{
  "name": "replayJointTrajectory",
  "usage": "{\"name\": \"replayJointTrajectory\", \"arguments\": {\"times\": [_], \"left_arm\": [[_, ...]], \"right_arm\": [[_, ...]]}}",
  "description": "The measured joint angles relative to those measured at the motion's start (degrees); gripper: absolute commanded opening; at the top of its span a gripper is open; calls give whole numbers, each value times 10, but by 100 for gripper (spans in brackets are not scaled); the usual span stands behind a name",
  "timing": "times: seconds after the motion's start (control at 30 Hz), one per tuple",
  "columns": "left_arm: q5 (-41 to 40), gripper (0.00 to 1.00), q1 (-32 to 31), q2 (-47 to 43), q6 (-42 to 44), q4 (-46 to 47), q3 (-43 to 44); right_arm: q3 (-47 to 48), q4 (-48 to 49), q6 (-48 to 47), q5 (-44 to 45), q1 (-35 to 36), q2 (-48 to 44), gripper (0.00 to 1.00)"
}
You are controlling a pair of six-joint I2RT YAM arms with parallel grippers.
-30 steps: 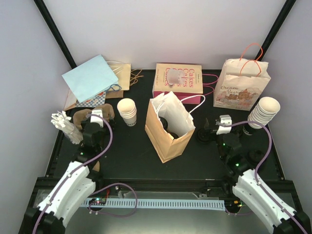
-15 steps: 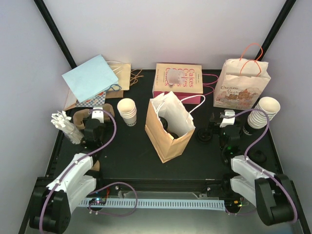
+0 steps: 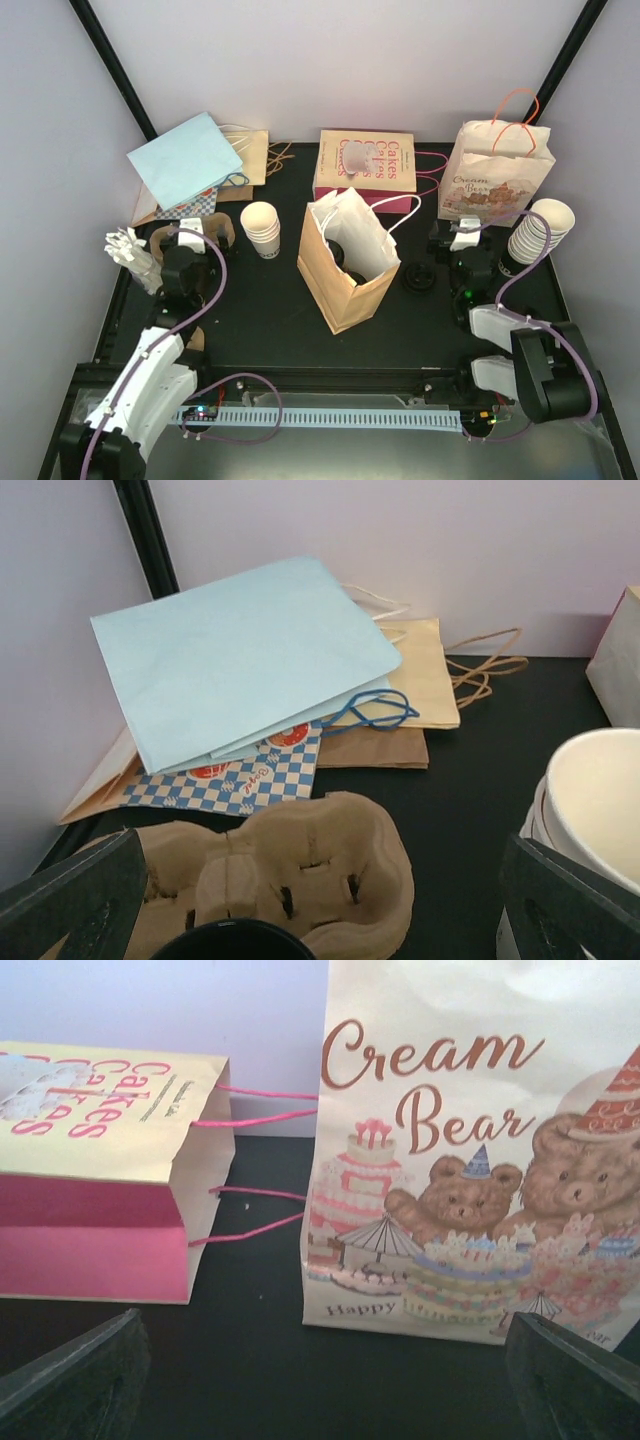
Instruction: Pack the takeout coffee
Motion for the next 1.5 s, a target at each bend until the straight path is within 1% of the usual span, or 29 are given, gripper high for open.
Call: {"name": "replayJointTrajectory", "arguments": {"times": [0.13,0.23,0.33,0.47,0.57,0.7,0.77,0.87,0.97,1.1,1.27,1.33,1.5], "left_arm": [[-15,99,0,4,-21,-49,37],[-40,99,0,13,-68,-116,96],[-46,99,0,10,-121,-187,146],[-32,99,8,-5,-195,-280,175],[1,99,38,-7,-232,-345,184],[91,98,133,8,-246,-409,191],[123,85,172,28,-240,-436,204],[143,77,188,64,-226,-469,229],[144,76,191,99,-223,-508,259],[146,73,201,110,-240,-530,262],[151,64,218,122,-267,-532,262],[152,58,224,145,-278,-534,268],[163,55,238,235,-295,-542,294]], "right_arm": [[21,21,-14,-24,-24,34,96],[24,53,-14,-49,-50,74,97],[24,73,-11,-63,-65,113,98],[31,71,-6,-89,-80,123,100],[38,73,-2,-97,-84,123,100],[39,75,0,-104,-84,123,100],[39,75,0,-105,-84,123,100],[39,75,0,-108,-84,123,100],[39,75,0,-108,-84,123,100],[39,75,0,-108,-84,123,100],[39,75,0,-108,-84,123,100],[39,75,0,-108,-84,123,100],[39,75,0,-108,-84,123,100]]}}
